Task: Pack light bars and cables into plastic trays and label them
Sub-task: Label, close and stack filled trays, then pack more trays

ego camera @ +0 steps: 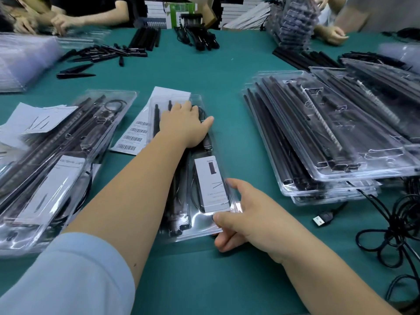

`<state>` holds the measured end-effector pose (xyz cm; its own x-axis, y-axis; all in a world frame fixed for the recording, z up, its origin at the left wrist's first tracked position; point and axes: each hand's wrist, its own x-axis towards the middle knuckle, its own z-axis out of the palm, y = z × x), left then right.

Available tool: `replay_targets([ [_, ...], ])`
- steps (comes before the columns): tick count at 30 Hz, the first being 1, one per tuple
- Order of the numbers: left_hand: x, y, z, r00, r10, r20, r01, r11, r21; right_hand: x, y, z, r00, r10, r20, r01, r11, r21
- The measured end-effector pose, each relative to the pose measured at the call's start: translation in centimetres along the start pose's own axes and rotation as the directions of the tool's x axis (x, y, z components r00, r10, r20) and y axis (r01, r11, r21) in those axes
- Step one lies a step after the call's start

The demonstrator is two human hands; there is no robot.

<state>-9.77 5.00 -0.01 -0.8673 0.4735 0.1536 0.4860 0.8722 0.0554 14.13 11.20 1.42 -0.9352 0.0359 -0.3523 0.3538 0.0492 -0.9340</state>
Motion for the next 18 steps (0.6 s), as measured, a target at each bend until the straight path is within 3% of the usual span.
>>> replay_targets([
  [5,0.9,-0.2,0.2,0.995,-0.037,-0.088,0.034,0.998,-0.046,-0.6,0.0,0.1,0.998,0.056,0.026,-0.055,0.998,-0.021],
  [9,1.2,-0.8,0.9,0.998,-0.056,-0.010,0.054,0.987,-0.152,-0.3,-0.1,0.1,0.995,0.090,0.034,-0.086,0.991,-0.103],
  [13,1.3,-0.8,0.9,0.998,-0.050,0.031,0.056,0.978,-0.203,-0.3,-0.9,0.0,0.995,0.103,-0.001,-0.097,0.933,-0.347],
  [15,1.2,-0.8,0.8,0.998,-0.053,0.032,0.059,0.975,-0.215,-0.7,-1.7,-0.2,0.997,0.074,-0.029,-0.076,0.793,-0.604],
  [18,1.0,-0.8,0.6,0.998,-0.045,0.045,0.055,0.970,-0.236,-0.8,-3.1,-0.8,0.997,-0.024,-0.069,-0.056,0.357,-0.932],
])
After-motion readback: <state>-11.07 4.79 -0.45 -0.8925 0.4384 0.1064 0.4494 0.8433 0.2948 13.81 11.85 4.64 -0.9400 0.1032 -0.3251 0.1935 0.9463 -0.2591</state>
